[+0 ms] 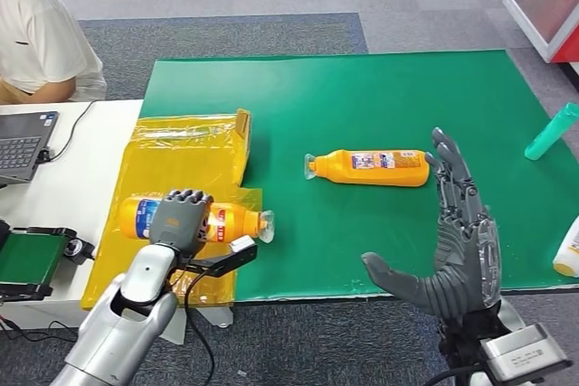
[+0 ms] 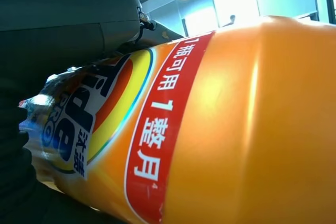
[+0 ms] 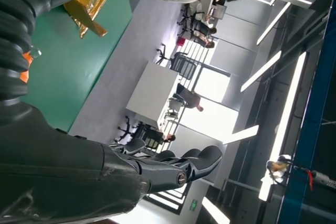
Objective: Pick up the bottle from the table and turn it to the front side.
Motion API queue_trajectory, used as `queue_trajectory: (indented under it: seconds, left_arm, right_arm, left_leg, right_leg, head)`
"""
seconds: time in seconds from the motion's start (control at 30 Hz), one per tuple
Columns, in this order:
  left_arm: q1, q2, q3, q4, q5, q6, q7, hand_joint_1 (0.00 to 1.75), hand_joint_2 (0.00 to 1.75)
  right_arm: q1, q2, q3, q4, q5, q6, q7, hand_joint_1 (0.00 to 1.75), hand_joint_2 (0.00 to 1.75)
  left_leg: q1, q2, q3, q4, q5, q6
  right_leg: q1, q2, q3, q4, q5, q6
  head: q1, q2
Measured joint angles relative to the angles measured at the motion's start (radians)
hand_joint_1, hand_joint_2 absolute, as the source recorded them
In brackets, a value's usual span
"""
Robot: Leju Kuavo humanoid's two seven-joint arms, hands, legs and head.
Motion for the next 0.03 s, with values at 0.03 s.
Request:
queue_trajectory:
  seconds: [0.03]
  left_arm:
    - [0.000, -0.001, 0.000, 0.001, 0.000, 0.000, 0.000, 1.75, 1.75]
  right_arm:
    - [0.000, 0.000, 0.000, 0.000, 0.000, 0.000, 0.000, 0.00, 1.75]
  left_leg:
    - [0.000, 0.000, 0.000, 0.000, 0.000, 0.000]
  right_leg:
    - [0.000, 0.000, 0.000, 0.000, 0.000, 0.000]
  head:
    - [0.000, 0.000]
